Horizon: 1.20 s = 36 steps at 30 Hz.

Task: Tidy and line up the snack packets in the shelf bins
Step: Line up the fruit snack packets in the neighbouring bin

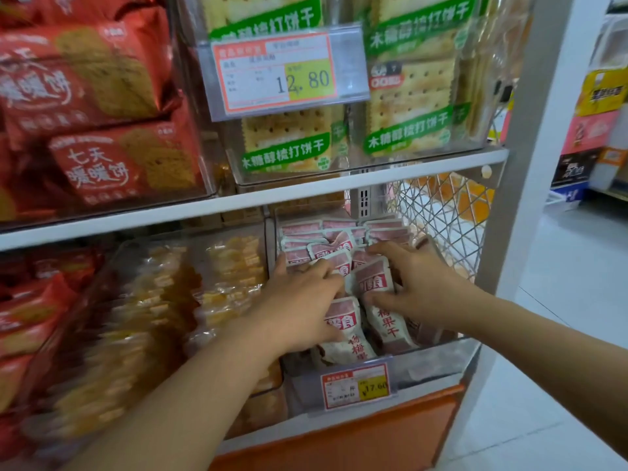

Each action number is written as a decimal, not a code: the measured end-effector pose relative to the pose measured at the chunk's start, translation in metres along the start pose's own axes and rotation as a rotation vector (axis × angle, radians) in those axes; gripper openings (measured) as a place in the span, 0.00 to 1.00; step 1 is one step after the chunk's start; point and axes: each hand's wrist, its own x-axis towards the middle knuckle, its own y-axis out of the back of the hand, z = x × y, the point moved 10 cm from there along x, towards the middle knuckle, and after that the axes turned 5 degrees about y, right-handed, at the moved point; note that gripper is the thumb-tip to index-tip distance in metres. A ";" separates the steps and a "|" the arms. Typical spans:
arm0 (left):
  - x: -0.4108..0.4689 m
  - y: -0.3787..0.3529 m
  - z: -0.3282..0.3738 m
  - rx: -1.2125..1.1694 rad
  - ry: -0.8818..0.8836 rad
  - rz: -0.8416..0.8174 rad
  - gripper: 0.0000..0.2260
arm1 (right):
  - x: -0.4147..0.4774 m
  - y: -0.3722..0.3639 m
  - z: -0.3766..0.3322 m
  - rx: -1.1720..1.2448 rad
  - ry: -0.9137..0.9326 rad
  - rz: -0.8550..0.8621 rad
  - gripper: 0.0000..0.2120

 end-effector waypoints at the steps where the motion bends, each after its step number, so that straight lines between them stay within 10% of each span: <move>1: 0.001 0.000 0.002 0.006 -0.003 0.016 0.26 | 0.000 -0.001 0.001 0.010 -0.024 -0.029 0.32; 19: 0.004 -0.003 -0.001 0.092 0.050 0.062 0.31 | -0.019 0.029 0.030 0.971 -0.059 0.088 0.19; 25: 0.008 0.001 -0.011 0.075 0.071 0.050 0.40 | -0.025 0.006 -0.003 0.795 0.081 0.085 0.18; 33: -0.018 0.038 -0.043 -0.489 0.074 0.079 0.07 | -0.013 -0.025 -0.039 0.509 0.243 -0.101 0.12; 36: -0.025 0.020 -0.021 -0.468 0.029 -0.115 0.10 | -0.008 -0.015 -0.034 0.457 0.234 -0.110 0.14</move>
